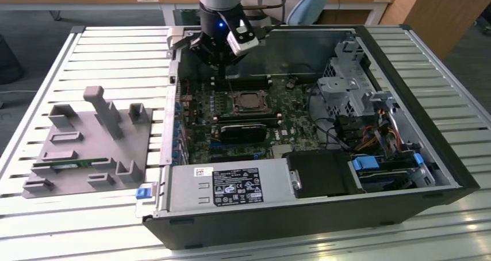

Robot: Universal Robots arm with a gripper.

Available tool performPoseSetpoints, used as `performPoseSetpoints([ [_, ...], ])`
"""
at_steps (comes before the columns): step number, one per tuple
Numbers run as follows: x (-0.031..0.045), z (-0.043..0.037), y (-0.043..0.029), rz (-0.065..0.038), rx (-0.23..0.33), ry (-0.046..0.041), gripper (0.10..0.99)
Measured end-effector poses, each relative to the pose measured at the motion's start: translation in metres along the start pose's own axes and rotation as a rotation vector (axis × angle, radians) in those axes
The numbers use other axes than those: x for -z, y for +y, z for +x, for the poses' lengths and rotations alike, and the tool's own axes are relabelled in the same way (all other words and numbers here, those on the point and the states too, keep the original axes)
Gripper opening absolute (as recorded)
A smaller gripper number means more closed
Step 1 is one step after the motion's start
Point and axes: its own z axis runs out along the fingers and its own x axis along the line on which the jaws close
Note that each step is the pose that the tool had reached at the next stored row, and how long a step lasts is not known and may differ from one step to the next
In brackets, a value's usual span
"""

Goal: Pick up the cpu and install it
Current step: 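Install the first cpu locking lever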

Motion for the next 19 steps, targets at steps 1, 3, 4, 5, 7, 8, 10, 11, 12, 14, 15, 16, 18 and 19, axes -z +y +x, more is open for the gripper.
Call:
performPoseSetpoints([
  [1,-0.0001,-0.0024,0.0002,0.0,0.0,0.0,0.106],
  [3,-0.0001,-0.0057,0.0003,0.0,0.0,0.0,0.106],
  [4,0.0,-0.0062,0.0003,0.0,0.0,0.0002,0.106],
  [5,0.0,-0.0067,0.0002,0.0,0.0,0.0001,0.106],
  [7,-0.0001,-0.0074,0.0002,0.0,0.0,0.0,0.106],
  [8,0.0,-0.0079,0.0003,0.0,0.0,0.0001,0.106],
  [10,-0.0001,-0.009,0.0003,0.0,0.0,0.0001,0.106],
  [11,-0.0001,-0.0096,0.0003,0.0,0.0,0.0,0.106],
  [12,-0.0001,-0.0103,0.0003,0.0,0.0,0.0,0.106],
  [14,-0.0001,-0.0114,0.0004,0.0,0.0,0.0,0.106],
  [15,-0.0001,-0.0121,0.0004,0.0,0.0,0.0001,0.106],
  [16,-0.0002,-0.0126,0.0004,0.0,0.0,0.0001,0.106],
  [18,-0.0003,-0.0133,0.0004,0.0,0.0,-0.0001,0.106],
  [19,-0.0003,-0.0138,0.0005,0.0,0.0,0.0,0.106],
])
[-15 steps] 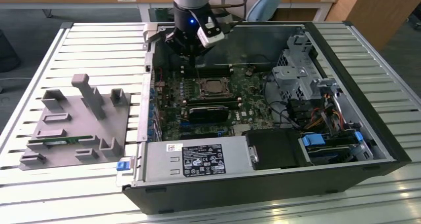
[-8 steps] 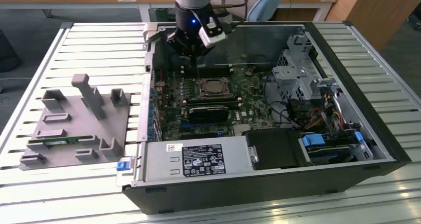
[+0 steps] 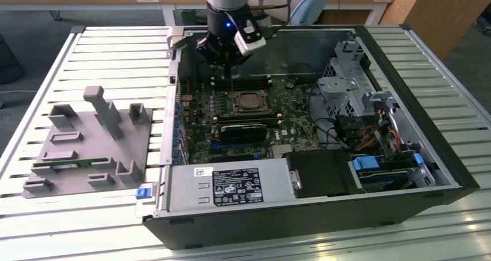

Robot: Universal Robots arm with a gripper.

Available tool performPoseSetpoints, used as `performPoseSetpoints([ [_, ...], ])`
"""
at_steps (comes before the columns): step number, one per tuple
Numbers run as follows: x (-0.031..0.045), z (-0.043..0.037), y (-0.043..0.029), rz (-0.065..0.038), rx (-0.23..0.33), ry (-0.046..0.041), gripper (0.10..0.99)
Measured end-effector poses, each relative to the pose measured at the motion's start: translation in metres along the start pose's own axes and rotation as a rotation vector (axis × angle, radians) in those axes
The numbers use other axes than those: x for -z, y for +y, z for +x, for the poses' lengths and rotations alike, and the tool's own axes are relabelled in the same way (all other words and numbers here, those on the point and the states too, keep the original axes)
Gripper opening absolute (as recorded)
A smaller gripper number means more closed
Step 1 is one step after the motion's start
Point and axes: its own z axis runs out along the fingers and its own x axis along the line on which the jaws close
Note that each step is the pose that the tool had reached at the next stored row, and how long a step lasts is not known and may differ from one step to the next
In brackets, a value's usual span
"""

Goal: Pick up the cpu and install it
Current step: 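Install the first cpu locking lever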

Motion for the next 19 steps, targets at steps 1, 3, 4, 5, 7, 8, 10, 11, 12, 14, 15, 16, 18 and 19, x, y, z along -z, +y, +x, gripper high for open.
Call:
performPoseSetpoints([
  [1,0.0,-0.0006,0.0,0.0,0.0,0.0,0.106],
  [3,-0.0001,-0.0012,0.0,0.0,0.0,0.0,0.106],
  [4,-0.0001,-0.0016,0.0,0.0,0.0,0.0,0.106],
  [5,-0.0001,-0.0021,0.0001,0.0,0.0,0.0001,0.106],
  [7,-0.0001,-0.0035,0.0001,0.0,0.0,0.0,0.106],
  [8,-0.0002,-0.0042,0.0001,0.0,0.0,0.0,0.106],
  [10,-0.0002,-0.006,0.0002,0.0,0.0,0.0,0.106],
  [11,-0.0002,-0.0067,0.0002,0.0,0.0,0.0,0.106],
  [12,-0.0002,-0.0076,0.0002,0.0,0.0,0.0,0.106],
  [14,-0.0002,-0.0095,0.0003,0.0,0.0,0.0,0.106],
  [15,-0.0003,-0.0106,0.0003,0.0,0.0,0.0,0.106],
  [16,-0.0003,-0.0117,0.0003,0.0,0.0,0.0,0.106],
  [18,-0.0003,-0.014,0.0004,0.0,0.0,0.0,0.106],
  [19,-0.0003,-0.0151,0.0004,0.0,0.0,0.0,0.106],
])
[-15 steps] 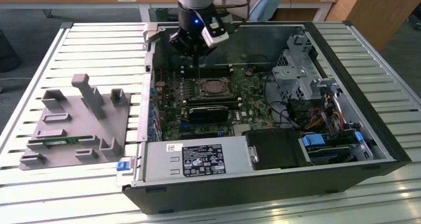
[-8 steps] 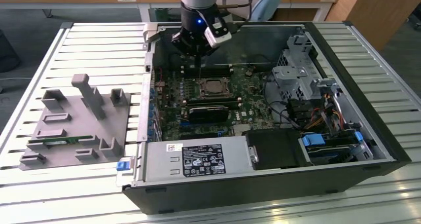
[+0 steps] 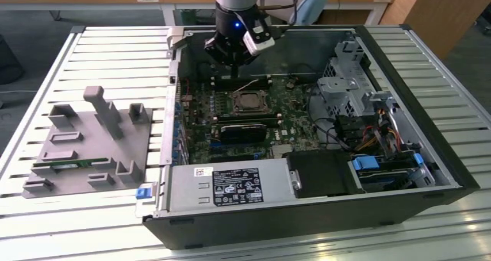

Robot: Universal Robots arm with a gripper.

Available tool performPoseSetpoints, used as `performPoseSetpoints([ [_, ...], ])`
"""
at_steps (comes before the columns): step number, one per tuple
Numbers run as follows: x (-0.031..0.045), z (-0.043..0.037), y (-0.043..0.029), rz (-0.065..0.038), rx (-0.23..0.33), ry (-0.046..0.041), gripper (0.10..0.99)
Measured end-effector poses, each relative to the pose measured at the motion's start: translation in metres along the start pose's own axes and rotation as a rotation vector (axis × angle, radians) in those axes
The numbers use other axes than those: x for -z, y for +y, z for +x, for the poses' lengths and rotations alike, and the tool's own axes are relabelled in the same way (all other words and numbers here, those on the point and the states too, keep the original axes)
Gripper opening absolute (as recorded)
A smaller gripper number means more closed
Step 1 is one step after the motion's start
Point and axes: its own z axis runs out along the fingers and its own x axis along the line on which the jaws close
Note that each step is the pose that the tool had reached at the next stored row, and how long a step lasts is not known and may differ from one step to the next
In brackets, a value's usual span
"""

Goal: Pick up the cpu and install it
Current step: 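Install the first cpu locking lever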

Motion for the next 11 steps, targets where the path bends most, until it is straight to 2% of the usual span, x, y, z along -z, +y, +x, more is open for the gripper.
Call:
performPoseSetpoints([
  [5,-0.0005,-0.0053,0.0001,0.0,0.0,-0.0001,0.106],
  [6,-0.0007,-0.0057,0.0,-0.004,0.0,0.0001,0.106],
  [9,-0.002,-0.0068,-0.001,-0.038,0.0,0.0012,0.106],
  [11,-0.0037,-0.007,-0.0021,-0.046,0.0,0.0013,0.106],
])
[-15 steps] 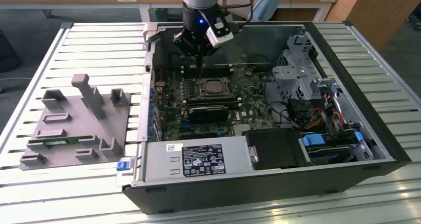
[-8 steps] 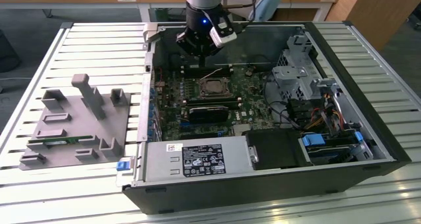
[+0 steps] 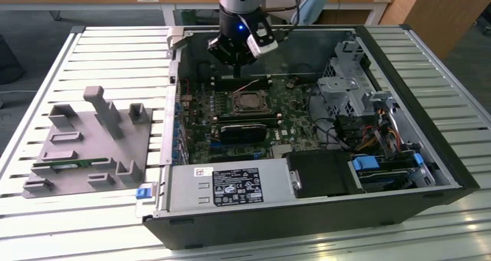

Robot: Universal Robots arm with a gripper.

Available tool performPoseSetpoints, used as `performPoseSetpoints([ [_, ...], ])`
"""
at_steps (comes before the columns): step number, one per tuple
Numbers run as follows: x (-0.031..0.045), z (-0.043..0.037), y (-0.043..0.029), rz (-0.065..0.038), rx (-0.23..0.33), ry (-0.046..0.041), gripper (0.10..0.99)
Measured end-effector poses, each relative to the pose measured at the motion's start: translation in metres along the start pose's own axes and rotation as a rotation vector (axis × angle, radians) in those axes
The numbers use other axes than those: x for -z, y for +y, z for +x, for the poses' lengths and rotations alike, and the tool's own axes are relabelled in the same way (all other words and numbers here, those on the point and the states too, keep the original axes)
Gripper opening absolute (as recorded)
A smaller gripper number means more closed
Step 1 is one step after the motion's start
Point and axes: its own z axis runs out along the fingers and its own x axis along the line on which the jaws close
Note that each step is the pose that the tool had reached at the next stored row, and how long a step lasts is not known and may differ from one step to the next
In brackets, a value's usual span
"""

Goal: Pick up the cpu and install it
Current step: 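Install the first cpu locking lever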

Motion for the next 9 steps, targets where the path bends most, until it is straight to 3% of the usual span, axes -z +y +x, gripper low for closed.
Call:
performPoseSetpoints([
  [4,-0.0047,-0.0037,-0.0006,-0.001,0.0,0.0001,0.106],
  [9,-0.0117,-0.0163,0.0006,-0.001,0.003,0.0003,0.106],
])
